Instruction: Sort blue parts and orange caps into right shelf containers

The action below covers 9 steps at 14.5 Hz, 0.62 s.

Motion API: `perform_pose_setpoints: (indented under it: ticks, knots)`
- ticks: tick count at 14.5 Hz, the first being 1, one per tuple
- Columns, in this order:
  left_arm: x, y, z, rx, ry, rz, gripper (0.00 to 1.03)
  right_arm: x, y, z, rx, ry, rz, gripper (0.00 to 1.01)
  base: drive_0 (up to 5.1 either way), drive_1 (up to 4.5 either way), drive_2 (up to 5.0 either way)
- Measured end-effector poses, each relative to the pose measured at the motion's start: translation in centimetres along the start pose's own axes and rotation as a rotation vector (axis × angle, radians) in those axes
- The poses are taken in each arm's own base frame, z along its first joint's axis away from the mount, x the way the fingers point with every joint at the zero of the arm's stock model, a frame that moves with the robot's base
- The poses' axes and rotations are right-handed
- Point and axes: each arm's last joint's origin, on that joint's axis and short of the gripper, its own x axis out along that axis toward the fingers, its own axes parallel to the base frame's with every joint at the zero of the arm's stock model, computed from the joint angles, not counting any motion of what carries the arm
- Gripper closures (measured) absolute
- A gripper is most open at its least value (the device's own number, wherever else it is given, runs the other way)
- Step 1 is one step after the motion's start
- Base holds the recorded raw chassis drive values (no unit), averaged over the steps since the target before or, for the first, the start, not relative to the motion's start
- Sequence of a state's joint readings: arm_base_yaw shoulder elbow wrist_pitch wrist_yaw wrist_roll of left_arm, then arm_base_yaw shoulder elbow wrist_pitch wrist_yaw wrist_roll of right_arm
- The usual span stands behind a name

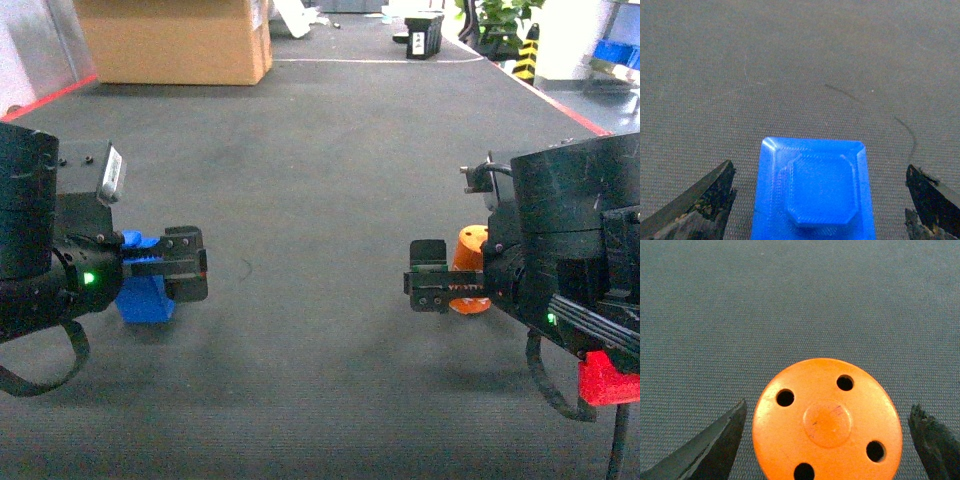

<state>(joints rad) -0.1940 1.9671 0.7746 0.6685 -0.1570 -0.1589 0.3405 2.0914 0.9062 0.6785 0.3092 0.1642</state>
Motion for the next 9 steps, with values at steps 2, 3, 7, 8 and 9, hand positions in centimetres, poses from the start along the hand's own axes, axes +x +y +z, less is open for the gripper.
perform_pose_setpoints:
  ticks: [2,3,7,8,9]
  knots:
    - [0.7,0.0,-0.8,0.006,0.035,0.006,0.05,0.3,0.2,0.4,0.027,-0.013,0.004,0.03,0.0,0.00,0.0]
    - [0.9,0.0,-0.9,0.006,0.038,0.008,0.05,0.6,0.3,0.5,0.039,-0.016,0.004,0.03,0.0,0.00,0.0]
    - [1.4,0.0,-1.3,0.005,0.059,0.014,0.05,1.0,0.8,-0.4,0.082,0.031,0.018,0.03,0.0,0.00,0.0]
    - [1.5,0.0,-1.4,0.003,0.061,0.015,0.05,1.0,0.9,-0.4,0.086,0.030,0.016,0.05,0.0,0.00,0.0]
    - [1.5,0.0,-1.3,0.003,0.055,0.017,0.06,1.0,1.1,-0.4,0.081,0.035,0.017,0.21,0.0,0.00,0.0]
